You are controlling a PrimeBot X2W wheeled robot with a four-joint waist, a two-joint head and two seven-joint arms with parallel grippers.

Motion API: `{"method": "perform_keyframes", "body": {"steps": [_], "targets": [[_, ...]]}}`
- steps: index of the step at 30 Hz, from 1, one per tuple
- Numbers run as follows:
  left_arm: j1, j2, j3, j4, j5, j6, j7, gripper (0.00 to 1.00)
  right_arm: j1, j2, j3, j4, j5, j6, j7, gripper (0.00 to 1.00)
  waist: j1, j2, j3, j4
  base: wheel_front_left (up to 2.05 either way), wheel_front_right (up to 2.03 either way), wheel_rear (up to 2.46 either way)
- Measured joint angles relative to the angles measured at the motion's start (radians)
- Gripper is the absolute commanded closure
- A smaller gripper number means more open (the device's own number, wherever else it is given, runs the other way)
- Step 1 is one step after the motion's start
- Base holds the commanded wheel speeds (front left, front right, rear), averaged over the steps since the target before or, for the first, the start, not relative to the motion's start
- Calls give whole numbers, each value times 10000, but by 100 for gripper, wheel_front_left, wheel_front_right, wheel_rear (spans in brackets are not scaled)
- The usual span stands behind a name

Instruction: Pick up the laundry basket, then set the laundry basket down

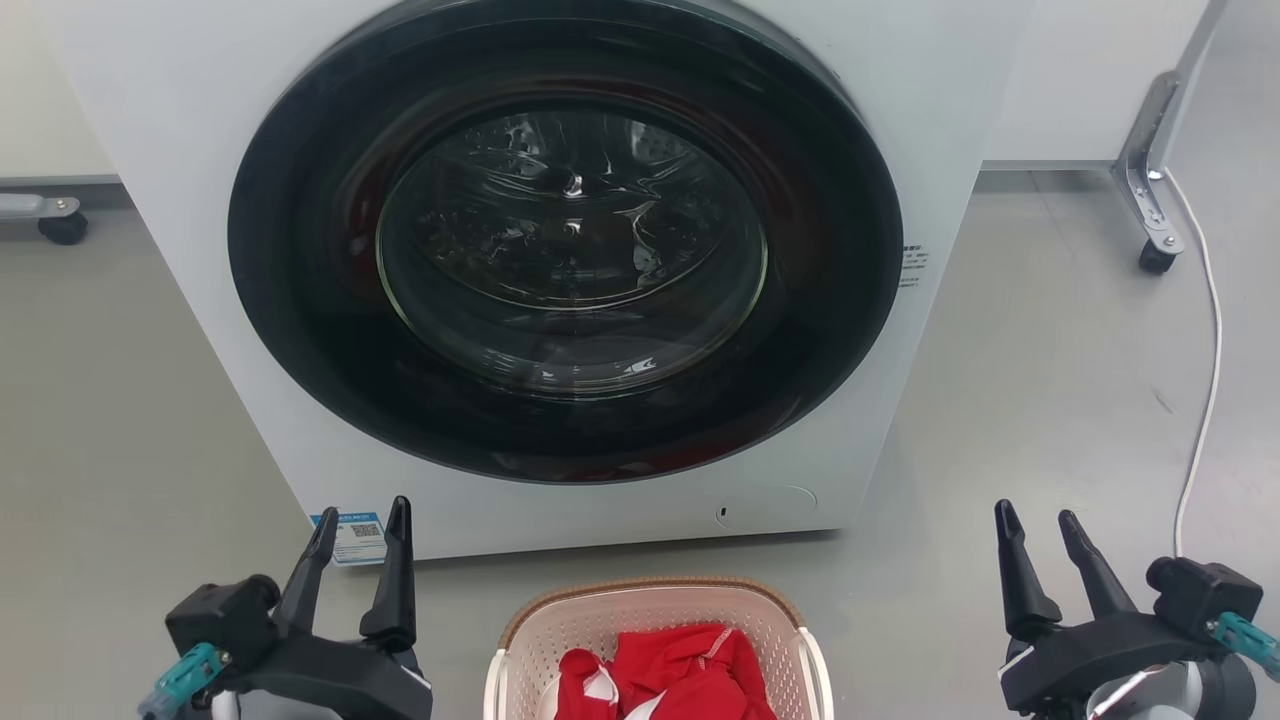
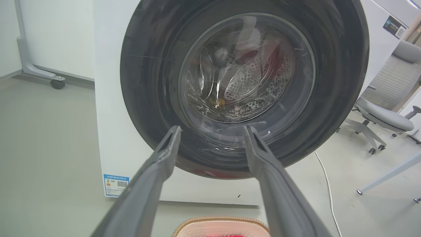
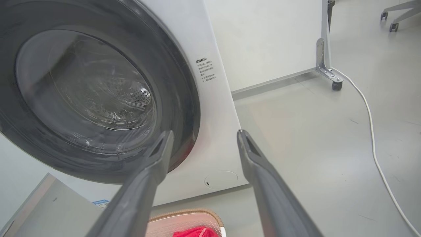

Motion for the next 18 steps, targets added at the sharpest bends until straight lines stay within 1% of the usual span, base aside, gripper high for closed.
{"method": "perform_keyframes", "body": {"steps": [8,10,16,18], "targets": [[0,88,-219,0,830,215,-138,0,-147,-132,349,127,-855,-98,-295,0,0,0,18,22,0,0,0],[0,94,-282,-2,1116,249,-148,0,-174,-151,435,161,-1001,-171,-378,0,0,0,19,29,0,0,0],[0,121,-433,-4,1755,437,-226,0,-308,-174,606,251,-1517,-184,-596,0,0,0,18,41,0,0,0],[0,132,-481,-6,1929,447,-232,0,-313,-192,681,293,-1641,-265,-656,0,0,0,17,44,0,0,0]]}}
